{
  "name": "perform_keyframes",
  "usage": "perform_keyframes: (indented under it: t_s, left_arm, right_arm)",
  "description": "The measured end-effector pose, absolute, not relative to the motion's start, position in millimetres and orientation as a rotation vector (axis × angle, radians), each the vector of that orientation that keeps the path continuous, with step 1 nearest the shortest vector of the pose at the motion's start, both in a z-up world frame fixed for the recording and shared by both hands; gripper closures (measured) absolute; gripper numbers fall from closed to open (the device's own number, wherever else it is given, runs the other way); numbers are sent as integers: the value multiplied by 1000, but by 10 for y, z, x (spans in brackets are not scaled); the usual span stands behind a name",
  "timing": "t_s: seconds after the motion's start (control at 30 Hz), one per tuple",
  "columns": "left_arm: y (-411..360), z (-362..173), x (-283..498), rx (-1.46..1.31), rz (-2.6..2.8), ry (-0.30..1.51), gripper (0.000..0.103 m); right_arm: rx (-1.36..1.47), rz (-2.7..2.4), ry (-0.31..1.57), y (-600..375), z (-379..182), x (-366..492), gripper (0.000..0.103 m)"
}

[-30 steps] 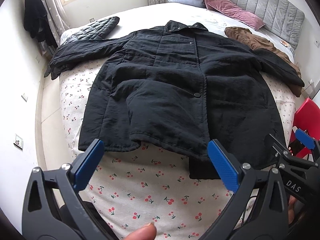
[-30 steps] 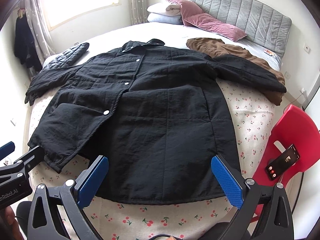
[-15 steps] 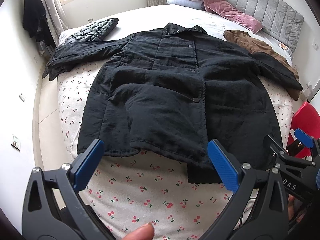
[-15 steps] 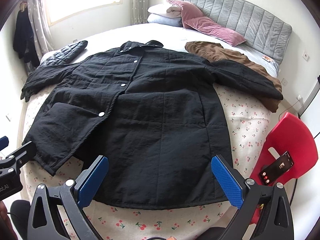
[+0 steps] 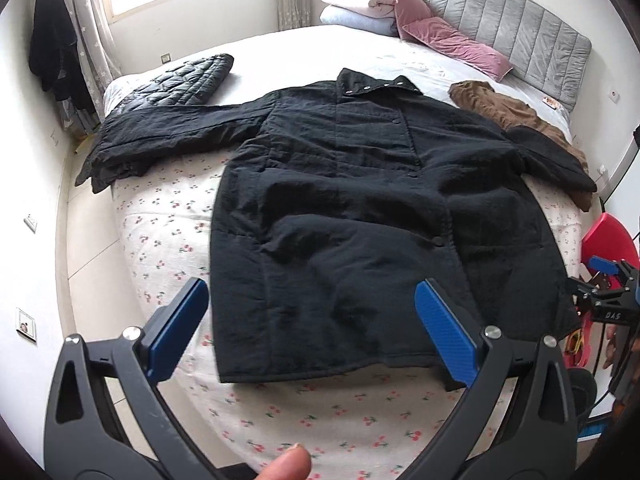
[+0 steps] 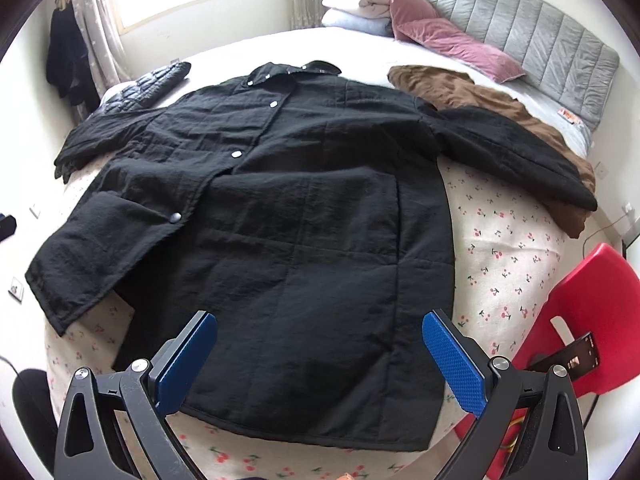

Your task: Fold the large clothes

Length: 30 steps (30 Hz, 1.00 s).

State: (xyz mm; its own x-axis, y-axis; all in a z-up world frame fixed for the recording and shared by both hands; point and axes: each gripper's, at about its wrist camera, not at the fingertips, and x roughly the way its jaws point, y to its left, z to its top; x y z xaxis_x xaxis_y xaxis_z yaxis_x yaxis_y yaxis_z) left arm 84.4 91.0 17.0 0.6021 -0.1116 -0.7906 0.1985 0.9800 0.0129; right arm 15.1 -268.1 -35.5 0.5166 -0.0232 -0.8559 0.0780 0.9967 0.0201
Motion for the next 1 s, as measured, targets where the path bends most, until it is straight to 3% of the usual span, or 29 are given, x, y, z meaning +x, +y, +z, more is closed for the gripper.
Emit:
perform_keyframes:
  t_s: [0.27,0.77,0.93,1.0]
  left_arm:
    - [1620,-402,1216,32,-179,1049,0]
    - [1895,-1146,1390,-235,-400,1199,11]
    - [1771,-1207,1303,-298,-506,1232,38]
    - [1662,-1245,1249,-284,-535,1245,53]
  right_arm:
    - [175,-32,1115,-3278,-672,198,0]
    - [438,86,1190,-3658,-1281,140,0]
    - [516,156,1191,-3552,-1285,53,4]
    - [498,202,1213,-3411,-1269,16,21]
